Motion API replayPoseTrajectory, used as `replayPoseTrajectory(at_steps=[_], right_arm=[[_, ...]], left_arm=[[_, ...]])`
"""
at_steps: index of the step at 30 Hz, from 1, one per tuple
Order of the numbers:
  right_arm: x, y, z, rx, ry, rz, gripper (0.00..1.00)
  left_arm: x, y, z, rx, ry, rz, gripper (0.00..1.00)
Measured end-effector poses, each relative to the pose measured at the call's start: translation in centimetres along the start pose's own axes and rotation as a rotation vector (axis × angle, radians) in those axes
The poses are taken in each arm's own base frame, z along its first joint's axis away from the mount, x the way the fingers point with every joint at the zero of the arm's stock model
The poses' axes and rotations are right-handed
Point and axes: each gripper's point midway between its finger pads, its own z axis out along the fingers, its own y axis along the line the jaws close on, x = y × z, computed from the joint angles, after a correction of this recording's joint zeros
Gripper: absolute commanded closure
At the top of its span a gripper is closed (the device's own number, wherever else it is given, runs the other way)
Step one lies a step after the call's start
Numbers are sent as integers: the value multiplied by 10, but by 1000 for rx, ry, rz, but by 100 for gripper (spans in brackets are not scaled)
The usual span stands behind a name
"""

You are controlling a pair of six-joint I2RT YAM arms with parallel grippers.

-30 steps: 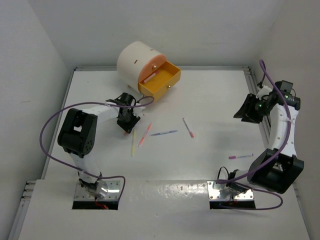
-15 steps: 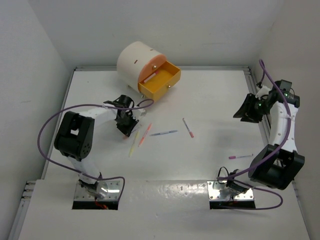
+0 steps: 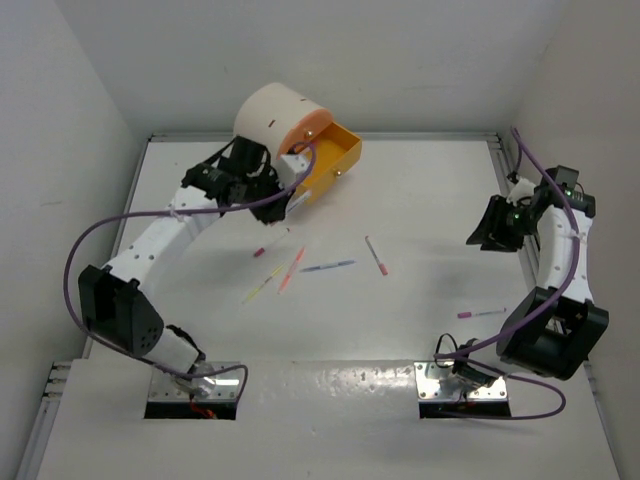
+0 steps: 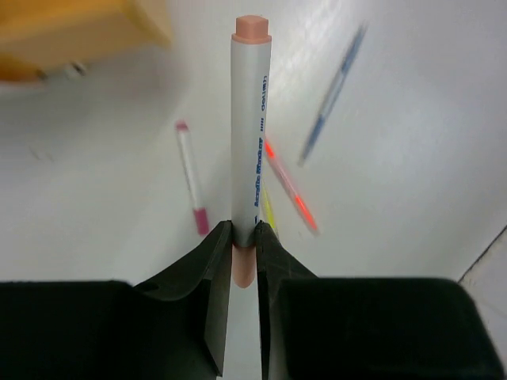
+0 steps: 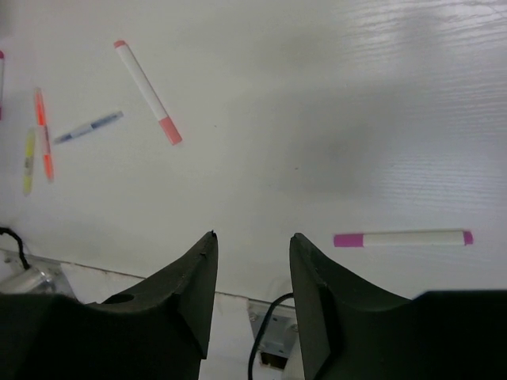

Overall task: Sort the stationery into containers
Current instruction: Pick up the pen from the center of the board, then place the pen in the drawer.

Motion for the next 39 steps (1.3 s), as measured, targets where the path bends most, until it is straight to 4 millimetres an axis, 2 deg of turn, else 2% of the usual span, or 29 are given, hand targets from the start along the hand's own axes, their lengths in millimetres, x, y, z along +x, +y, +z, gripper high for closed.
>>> replayPoseTrajectory(at_steps=[3, 5, 8, 10, 12, 15, 18, 20, 21, 23, 24, 27, 30, 33, 36, 39], right_arm=[[2, -7, -1, 30, 7, -42, 59], [3, -12, -1, 52, 13, -73, 60], [9, -21, -1, 84, 33, -125, 59], [13, -29, -3, 113, 51, -169, 56], [15, -36, -5, 140, 69, -225, 56], [18, -46, -9, 175, 98, -307, 55], [23, -53, -14, 200, 138, -365, 56], [24, -57, -17, 217, 157, -395, 55], [26, -59, -19, 227, 170, -407, 55], [29, -62, -21, 241, 191, -418, 55], [30, -64, -22, 248, 199, -421, 55], [38, -69, -22, 264, 222, -429, 55], [50, -72, -23, 266, 252, -459, 59], [53, -74, -27, 255, 281, -536, 65], [49, -76, -35, 237, 323, -646, 65], [43, -80, -40, 228, 359, -792, 61]], left_arm=[[-67, 13, -15, -43, -104, 21, 100], [-116, 31, -17, -91, -183, 33, 100], [-162, 57, -4, -151, -235, 39, 100], [-179, 73, 16, -179, -237, 35, 100], [-176, 86, 42, -198, -205, 26, 100], [-152, 95, 77, -204, -123, 4, 100], [-130, 100, 95, -208, -61, -13, 100], [-127, 104, 98, -214, -53, -15, 89], [-128, 106, 98, -220, -59, -14, 73], [-132, 109, 97, -228, -72, -3, 54], [-134, 110, 96, -231, -79, 3, 41], [-140, 113, 95, -237, -102, 3, 39], [-147, 110, 94, -209, -136, -6, 38], [-157, 104, 89, -158, -186, -16, 38], [-171, 92, 74, -95, -247, -8, 38], [-190, 75, 45, -40, -324, 20, 38]])
